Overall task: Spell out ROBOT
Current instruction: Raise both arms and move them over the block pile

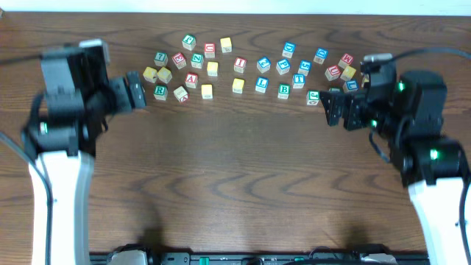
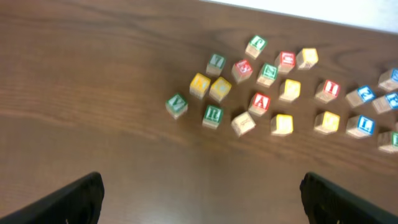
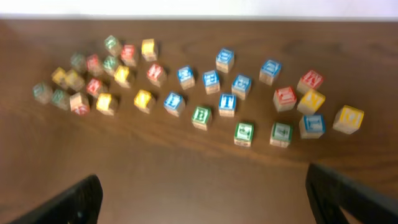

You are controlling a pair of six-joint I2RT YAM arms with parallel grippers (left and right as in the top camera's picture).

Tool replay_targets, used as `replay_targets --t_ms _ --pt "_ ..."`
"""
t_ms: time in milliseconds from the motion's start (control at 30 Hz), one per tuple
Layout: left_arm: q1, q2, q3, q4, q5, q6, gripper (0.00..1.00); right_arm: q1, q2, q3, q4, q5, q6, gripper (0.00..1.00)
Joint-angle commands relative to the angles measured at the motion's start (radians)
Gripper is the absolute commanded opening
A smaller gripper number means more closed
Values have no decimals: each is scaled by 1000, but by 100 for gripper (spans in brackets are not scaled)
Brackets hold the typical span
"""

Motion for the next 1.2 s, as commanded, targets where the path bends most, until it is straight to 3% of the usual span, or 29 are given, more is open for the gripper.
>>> replay_targets --t_ms 0,133,433,500,667,1167 --pt "5 174 233 -116 32 41 99 -4 104 145 -75 -30 -37 99" --pt "5 345 427 -209 36 104 99 -4 192 232 -139 -29 -37 99" --pt "1 532 432 -50 57 156 100 -3 228 230 -157 -14 -36 99" --pt "-3 563 432 -29 58 174 93 -3 228 227 -160 -14 -37 99" --pt "-11 649 431 -57 58 129 81 -3 229 226 -169 -10 -37 99" --pt "-37 843 425 -89 58 12 71 -3 229 226 -202 -10 -37 99"
